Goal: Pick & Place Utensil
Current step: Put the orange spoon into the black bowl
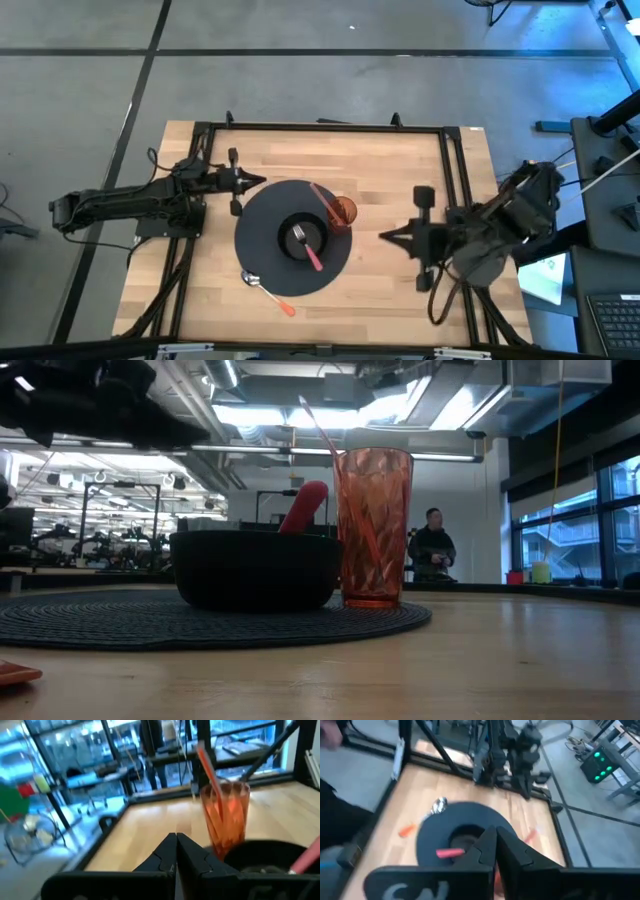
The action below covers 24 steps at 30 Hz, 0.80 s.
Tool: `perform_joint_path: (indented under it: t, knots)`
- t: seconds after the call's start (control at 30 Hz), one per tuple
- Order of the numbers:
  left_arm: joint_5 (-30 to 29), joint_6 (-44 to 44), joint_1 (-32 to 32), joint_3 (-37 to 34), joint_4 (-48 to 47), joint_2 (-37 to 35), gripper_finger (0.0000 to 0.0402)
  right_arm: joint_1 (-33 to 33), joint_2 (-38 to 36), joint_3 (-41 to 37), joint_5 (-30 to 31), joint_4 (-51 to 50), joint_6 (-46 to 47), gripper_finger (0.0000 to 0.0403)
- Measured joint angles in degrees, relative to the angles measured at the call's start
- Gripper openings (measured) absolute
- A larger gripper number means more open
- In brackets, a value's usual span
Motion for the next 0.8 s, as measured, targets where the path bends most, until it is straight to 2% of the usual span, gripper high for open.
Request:
perform_joint_path:
  t: [0.07,0.17,0.27,0.37,0.5,0.67,0.8]
  knots:
    - [0.0,1.4,0.0,0.0,2.2,-0.3,0.0004,-0.3,-3.5,-4.5,-0.3,1.0,-2.1,0.0006]
    - [0.0,3.8,0.0,0.0,5.1,-0.6,0.0004,-0.3,-10.1,-12.4,-0.2,7.4,-6.5,0.0005]
    - [0.0,6.6,0.0,0.0,7.7,-0.6,0.0004,-0.3,-17.8,-21.4,-1.7,16.8,-11.8,0.0006]
    - [-0.1,9.9,0.0,0.0,9.1,-0.6,0.0004,-3.2,-25.9,-31.4,-5.9,29.1,-18.4,0.0003]
    - [-0.1,12.2,0.0,0.0,9.5,-0.6,0.0004,-14.3,-34.7,-43.5,-16.5,45.9,-24.2,0.0003]
    - [-0.2,10.3,0.0,0.0,9.5,-0.6,0.0004,-30.4,-40.9,-53.7,-29.2,50.0,-24.3,0.0002]
    - [-0.3,10.1,0.0,0.0,8.8,-0.6,0.0004,-38.6,-45.4,-64.4,-41.6,57.6,-22.5,0.0002]
